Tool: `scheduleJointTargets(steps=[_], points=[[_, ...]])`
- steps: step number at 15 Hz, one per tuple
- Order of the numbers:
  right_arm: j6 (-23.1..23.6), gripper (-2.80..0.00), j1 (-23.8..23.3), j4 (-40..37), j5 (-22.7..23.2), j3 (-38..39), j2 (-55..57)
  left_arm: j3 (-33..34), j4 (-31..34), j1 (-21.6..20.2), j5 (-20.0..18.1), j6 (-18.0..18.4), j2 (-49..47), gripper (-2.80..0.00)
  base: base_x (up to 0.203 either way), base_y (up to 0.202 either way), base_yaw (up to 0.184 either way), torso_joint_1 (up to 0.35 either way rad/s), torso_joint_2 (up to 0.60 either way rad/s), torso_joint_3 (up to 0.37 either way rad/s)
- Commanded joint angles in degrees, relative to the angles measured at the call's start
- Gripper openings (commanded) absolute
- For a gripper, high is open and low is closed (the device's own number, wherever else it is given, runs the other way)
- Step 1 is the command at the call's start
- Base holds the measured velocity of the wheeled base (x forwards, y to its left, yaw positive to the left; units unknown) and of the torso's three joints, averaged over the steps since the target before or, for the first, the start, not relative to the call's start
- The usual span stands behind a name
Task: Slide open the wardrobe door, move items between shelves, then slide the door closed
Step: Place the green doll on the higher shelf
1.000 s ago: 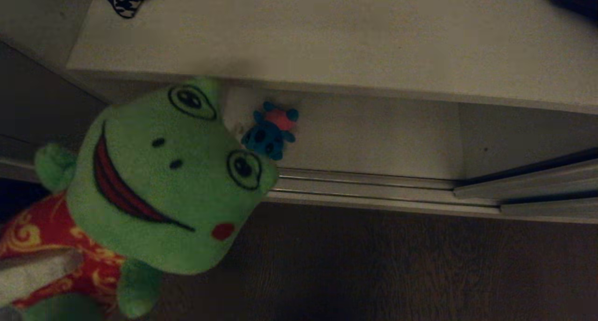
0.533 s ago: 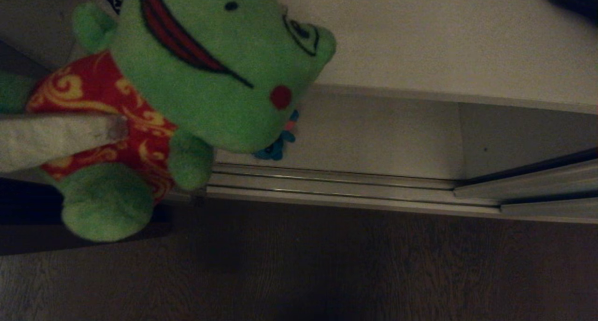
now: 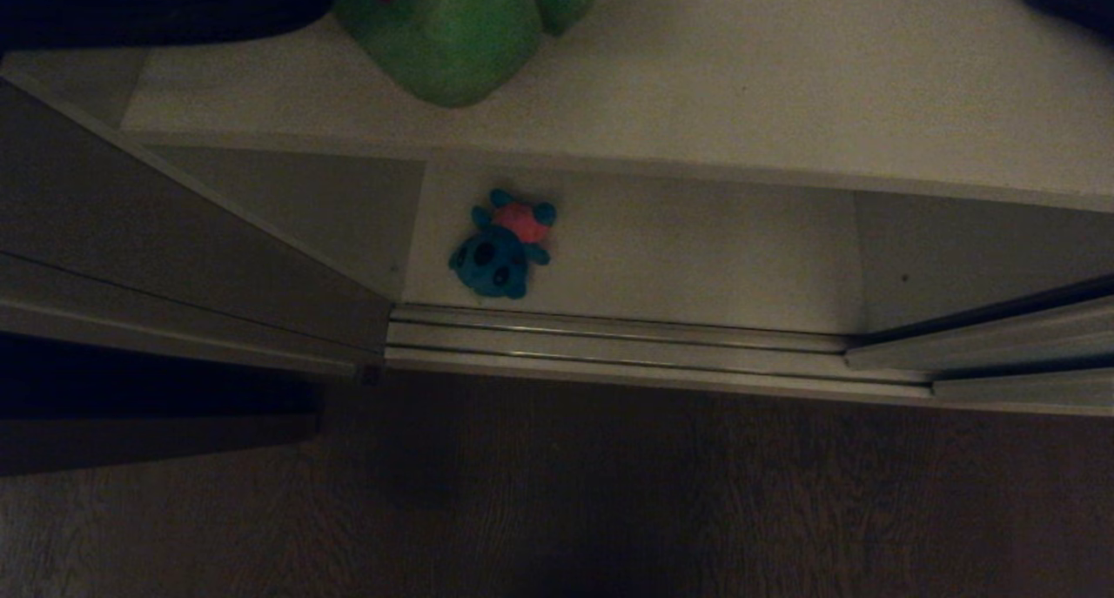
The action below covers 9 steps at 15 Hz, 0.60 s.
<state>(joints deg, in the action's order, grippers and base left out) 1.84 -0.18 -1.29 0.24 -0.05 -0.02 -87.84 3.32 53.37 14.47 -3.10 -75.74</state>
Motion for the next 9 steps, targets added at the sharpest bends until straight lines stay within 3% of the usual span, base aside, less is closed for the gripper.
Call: scheduleJointTargets(steps=[1,6,9], points=[[0.10,-2.80,0.01,-0.03,0.02,0.04,-0.06,-6.34,-1.08,0.76,2.38,0.05,-9.07,-2.80,0.000,0.000,0.000,0.000,0.00,0.000],[0.01,-2.80,0.01,-0.03,0.02,0.03,-0.06,-12.50,-10.53,0.79,12.13,1.48,-18.95,-2.80,0.000,0.000,0.000,0.000,0.00,0.000],[0.01,-2.80,0.01,-0.03,0.02,0.02,-0.06,-19.35,-11.88,0.67,16.10,2.38,-22.55,-2.80,0.000,0.000,0.000,0.000,0.00,0.000]])
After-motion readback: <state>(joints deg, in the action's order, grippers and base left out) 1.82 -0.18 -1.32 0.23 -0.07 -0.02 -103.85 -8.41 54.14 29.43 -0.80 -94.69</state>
